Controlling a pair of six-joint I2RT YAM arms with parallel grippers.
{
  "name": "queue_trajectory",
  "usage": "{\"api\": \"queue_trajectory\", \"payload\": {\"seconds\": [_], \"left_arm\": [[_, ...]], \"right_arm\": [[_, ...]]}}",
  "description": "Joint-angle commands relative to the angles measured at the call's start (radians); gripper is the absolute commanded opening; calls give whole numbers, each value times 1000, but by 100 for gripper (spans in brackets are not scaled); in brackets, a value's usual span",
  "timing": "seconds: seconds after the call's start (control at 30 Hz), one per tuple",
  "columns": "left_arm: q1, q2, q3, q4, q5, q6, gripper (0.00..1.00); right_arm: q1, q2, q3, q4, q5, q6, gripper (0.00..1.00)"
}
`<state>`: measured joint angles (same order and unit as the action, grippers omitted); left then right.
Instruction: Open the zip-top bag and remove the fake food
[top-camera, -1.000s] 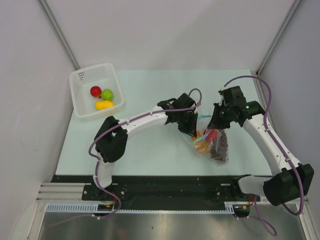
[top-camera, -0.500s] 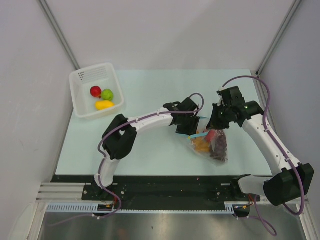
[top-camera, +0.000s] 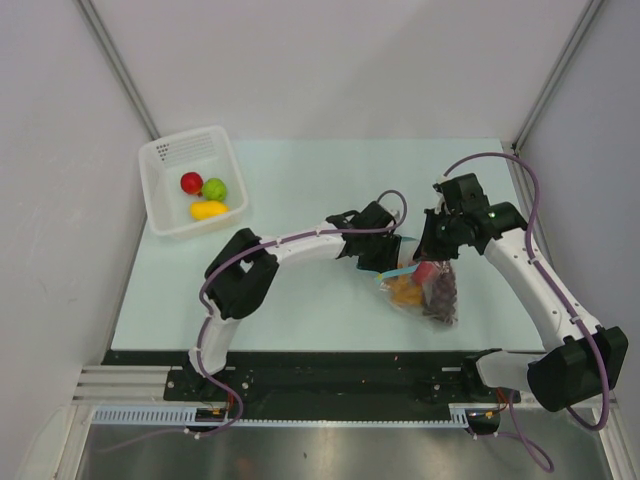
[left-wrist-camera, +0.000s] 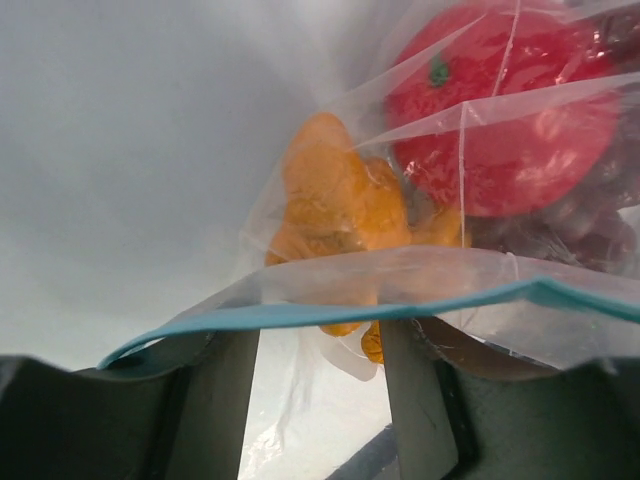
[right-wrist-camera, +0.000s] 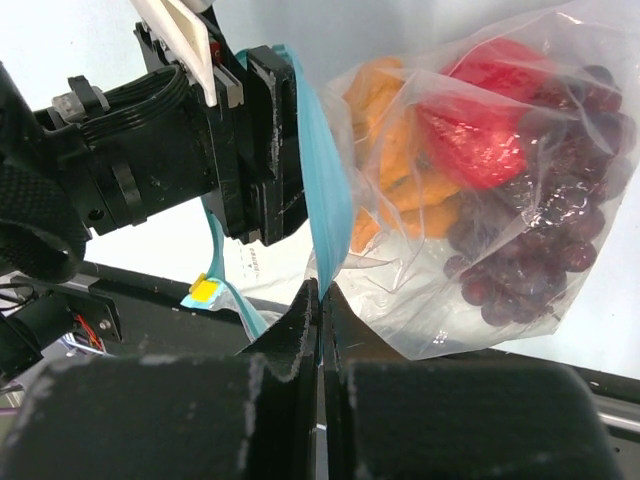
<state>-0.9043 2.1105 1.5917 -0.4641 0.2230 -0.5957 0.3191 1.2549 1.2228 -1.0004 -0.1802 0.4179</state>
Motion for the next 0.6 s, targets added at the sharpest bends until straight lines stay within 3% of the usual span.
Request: {"api": "queue_trajectory", "payload": {"seconds": [0.0,0.17,0.3,0.57], "left_arm": [[-5,17,31,53,24,-33,55],[-7,-10,-9,159,22,-53,49],[-8,-9,-22,191,36,-78,38],[-34,-30,-50,252,12,-92,36]], "right_arm": [[11,-15,23,-7,19,4,0],[20,-15,23,-9,24,7,0],[28,-17,23,-12,31,9,0],[31,-18,23,-21,41,5,0]]}}
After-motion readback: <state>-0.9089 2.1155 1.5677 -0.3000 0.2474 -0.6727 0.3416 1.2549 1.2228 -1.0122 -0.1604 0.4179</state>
